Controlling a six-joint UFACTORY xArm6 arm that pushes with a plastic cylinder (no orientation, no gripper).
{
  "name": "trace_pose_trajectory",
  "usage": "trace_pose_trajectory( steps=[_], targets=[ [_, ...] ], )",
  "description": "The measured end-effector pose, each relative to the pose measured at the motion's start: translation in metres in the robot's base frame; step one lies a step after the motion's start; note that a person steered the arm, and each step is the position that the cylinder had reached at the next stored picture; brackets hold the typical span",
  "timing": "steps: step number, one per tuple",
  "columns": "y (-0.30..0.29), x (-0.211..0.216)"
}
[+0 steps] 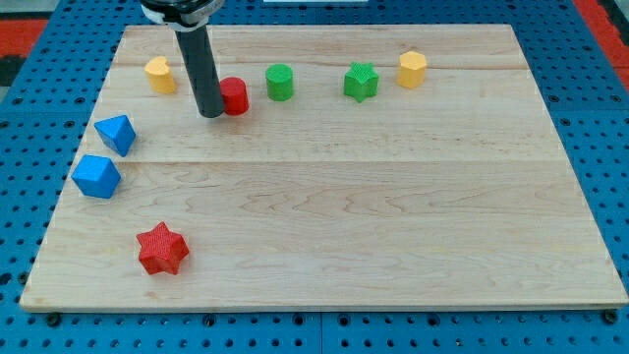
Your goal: Keep the green circle at the bottom left side of the green star
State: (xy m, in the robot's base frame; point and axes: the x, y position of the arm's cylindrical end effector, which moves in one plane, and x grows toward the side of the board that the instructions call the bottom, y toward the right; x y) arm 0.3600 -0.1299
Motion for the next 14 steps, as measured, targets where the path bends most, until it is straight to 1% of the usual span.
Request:
trace_pose_trajectory(
  steps=[1,2,3,4,5,7,8,9,10,11,12,13,14],
  targets=[
    [0.008,0.015],
    [0.033,0.016],
    [0.069,0.008],
    [0.103,-0.039],
    [0.121,-0.083],
    [0.102,-0.121],
    [0.1,-0.11],
    [0.113,-0.082],
    [0.125,-0.066],
    [0.126,-0.106],
    [0.079,-0.128],
    [0.062,-0.094],
    [0.091,-0.049]
  ],
)
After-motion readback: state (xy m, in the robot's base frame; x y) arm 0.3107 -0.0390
